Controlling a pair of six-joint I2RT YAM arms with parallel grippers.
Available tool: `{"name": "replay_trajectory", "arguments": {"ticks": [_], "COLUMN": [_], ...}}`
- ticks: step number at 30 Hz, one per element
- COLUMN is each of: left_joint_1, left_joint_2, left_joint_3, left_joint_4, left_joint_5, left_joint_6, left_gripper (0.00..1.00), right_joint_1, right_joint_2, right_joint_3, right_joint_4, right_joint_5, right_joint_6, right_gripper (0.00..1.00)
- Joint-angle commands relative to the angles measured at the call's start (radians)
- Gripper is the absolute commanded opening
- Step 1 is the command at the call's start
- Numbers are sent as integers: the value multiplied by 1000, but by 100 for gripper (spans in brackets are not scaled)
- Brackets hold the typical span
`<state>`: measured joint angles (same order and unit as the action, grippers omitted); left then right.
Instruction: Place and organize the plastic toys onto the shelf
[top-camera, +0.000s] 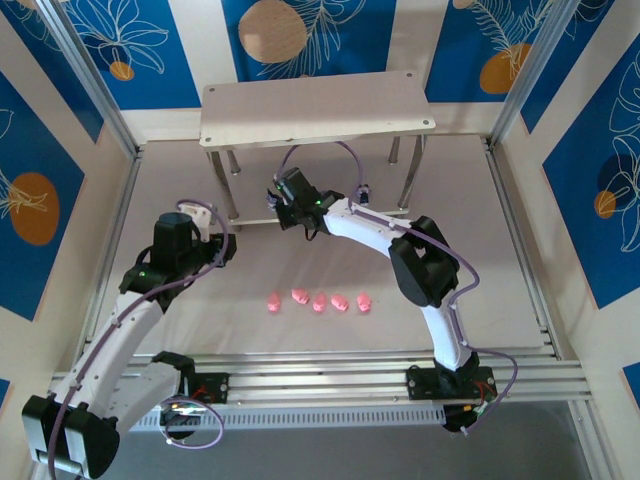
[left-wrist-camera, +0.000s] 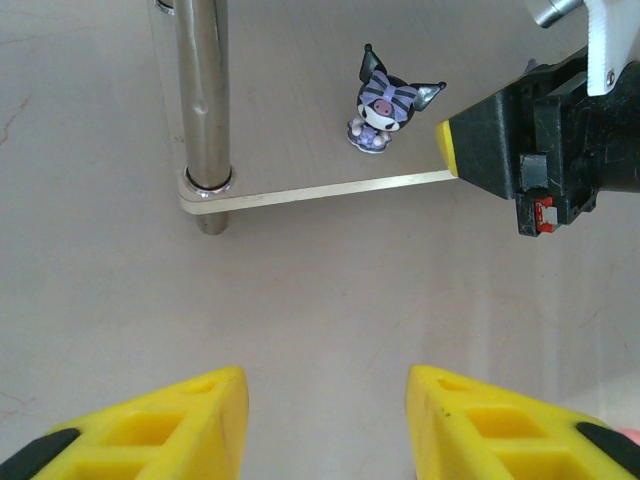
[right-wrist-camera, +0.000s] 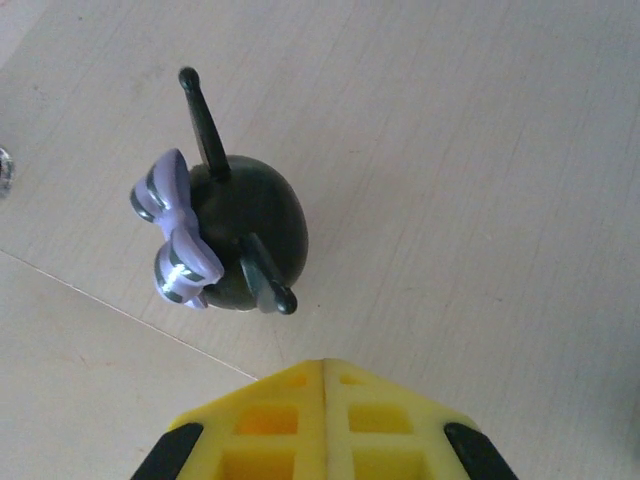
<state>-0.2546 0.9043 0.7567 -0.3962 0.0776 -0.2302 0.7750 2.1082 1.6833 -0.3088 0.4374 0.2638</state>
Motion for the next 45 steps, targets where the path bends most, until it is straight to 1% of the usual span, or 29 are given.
{"name": "replay_trajectory", "arguments": {"ticks": [1,20,45], "left_joint_1": [19,23,32], "left_joint_2": [-17,-21,-26], "left_joint_3": [-12,-3,-5], "left_joint_4": [19,10,1], "left_joint_5": [16,12,11], "left_joint_6": [3,11,17], "left_gripper": [46,46,46], "right_joint_1": [6,-11,-16], "right_joint_2": [-53,4,30], "right_joint_3": [22,85,91], "right_joint_4": [22,28,52], "right_joint_5": [-12,24,70], "right_joint_6": [-15,-47,-89], "right_gripper": [0,0,0]}}
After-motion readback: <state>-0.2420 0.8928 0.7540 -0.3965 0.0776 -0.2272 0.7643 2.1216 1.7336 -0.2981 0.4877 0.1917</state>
